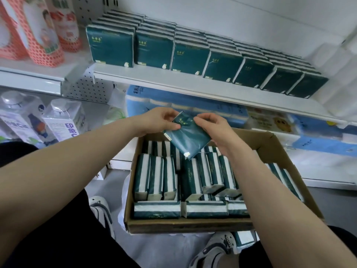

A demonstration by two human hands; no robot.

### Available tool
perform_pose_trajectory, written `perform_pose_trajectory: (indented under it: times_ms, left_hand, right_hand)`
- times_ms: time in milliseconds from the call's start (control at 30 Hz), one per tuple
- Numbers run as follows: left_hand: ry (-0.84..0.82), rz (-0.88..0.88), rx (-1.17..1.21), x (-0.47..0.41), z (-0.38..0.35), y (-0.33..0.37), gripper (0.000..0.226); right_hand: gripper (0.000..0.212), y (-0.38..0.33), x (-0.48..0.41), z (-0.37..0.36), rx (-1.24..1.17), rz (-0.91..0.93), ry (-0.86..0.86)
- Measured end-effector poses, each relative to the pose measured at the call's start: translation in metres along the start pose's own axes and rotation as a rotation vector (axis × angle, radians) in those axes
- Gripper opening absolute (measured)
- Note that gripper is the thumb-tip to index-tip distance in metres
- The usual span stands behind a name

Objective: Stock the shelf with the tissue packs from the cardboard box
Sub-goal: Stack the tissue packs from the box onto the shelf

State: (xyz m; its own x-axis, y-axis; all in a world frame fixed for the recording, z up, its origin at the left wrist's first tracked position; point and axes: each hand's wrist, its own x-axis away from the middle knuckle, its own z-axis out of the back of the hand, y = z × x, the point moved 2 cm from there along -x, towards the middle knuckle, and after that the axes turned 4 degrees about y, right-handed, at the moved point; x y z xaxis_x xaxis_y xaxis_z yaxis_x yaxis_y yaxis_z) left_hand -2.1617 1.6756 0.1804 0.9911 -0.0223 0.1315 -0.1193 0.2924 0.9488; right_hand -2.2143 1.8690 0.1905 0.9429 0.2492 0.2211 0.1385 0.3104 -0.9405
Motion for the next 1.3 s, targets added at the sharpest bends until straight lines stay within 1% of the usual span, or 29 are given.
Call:
perform_pose_trajectory:
  times_ms: [67,167,200,267,367,500,600,667,767,833,933,1100,1300]
  left_hand:
    - [0.091,-0.014,0.063,0.000,0.010,0.006,0.028]
    - [0.214,-0.017,0.162,-0.001,0.025,0.011,0.027]
    - [0.250,-0.019,0.192,0.000,0.029,0.013,0.028]
    - [0.310,-0.032,0.234,-0.001,0.038,0.015,0.032]
    - [0.393,-0.045,0.219,-0.002,0.051,0.018,0.035]
    - [0.539,-0.146,0.247,-0.002,0.073,0.027,0.029]
    - [0.588,-0.218,0.262,-0.003,0.086,0.031,0.027]
    - [0.642,-0.228,0.193,-0.006,0.095,0.029,0.033]
    - [0.735,-0.203,0.035,-0.013,0.106,0.025,0.043]
    - [0.742,-0.190,0.011,-0.019,0.108,0.022,0.048]
    - [0.731,-0.159,-0.008,-0.025,0.109,0.019,0.052]
    - [0.804,-0.171,0.039,-0.027,0.111,0.020,0.050]
    - [0.835,-0.187,0.036,-0.030,0.113,0.016,0.046]
  right_hand:
    - [0.033,0.001,-0.003,0.002,-0.030,0.016,0.026]
    - [0.051,0.000,-0.004,-0.001,-0.098,0.018,0.026]
    - [0.052,-0.002,-0.005,-0.003,-0.100,0.038,0.026]
    - [0.042,-0.009,-0.007,-0.009,-0.087,0.101,0.037]
    - [0.033,-0.027,-0.016,-0.021,-0.110,0.204,0.071]
    - [0.031,-0.056,-0.033,-0.039,-0.148,0.286,0.086]
    - [0.033,-0.078,-0.045,-0.051,-0.133,0.348,0.096]
    - [0.033,-0.088,-0.054,-0.059,-0.108,0.370,0.090]
    - [0.038,-0.096,-0.070,-0.070,-0.044,0.379,0.139]
    - [0.043,-0.097,-0.080,-0.077,0.014,0.375,0.172]
    - [0.045,-0.097,-0.090,-0.085,0.051,0.368,0.175]
    - [0.045,-0.100,-0.097,-0.095,0.007,0.368,0.178]
    - [0.033,-0.095,-0.098,-0.104,-0.026,0.405,0.206]
